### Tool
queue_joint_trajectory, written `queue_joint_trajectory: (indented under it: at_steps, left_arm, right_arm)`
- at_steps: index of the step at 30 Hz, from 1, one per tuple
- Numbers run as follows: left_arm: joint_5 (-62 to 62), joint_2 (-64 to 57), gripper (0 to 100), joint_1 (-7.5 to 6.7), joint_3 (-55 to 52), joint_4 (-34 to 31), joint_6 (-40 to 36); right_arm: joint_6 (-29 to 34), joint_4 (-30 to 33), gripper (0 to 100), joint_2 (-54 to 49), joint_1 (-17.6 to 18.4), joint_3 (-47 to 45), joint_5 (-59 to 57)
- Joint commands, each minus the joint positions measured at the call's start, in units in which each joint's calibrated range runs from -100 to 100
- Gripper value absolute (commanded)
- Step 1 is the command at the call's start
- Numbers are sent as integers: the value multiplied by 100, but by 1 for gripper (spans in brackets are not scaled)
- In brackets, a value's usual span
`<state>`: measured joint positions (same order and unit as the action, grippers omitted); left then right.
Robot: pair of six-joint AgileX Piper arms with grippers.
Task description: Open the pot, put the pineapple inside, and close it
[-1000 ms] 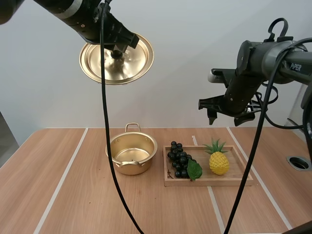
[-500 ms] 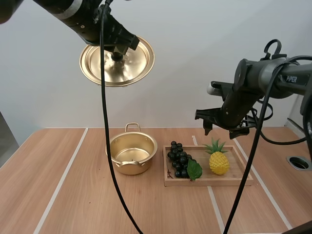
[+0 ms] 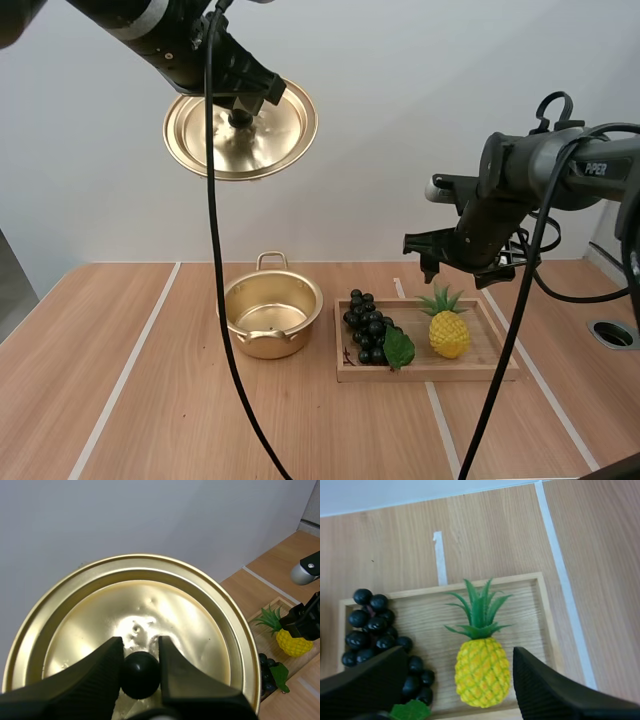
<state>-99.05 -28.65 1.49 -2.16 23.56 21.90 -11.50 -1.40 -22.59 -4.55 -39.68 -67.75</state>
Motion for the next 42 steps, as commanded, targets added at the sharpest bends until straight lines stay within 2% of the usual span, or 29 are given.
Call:
queue_joint_trajectory:
  at_steps: [1,10,42]
  left_arm:
    - [37,-51,0,1,56,40,25]
    - [39,-51,0,1,56,50,25]
    - [39,-51,0,1,56,60,25]
  right_arm:
    - [-1,318,100,-44,-20,-201,113]
    - [-212,343,100,326,-20,-564,248]
    - [-454,513,100,1828,-20,-564,1123]
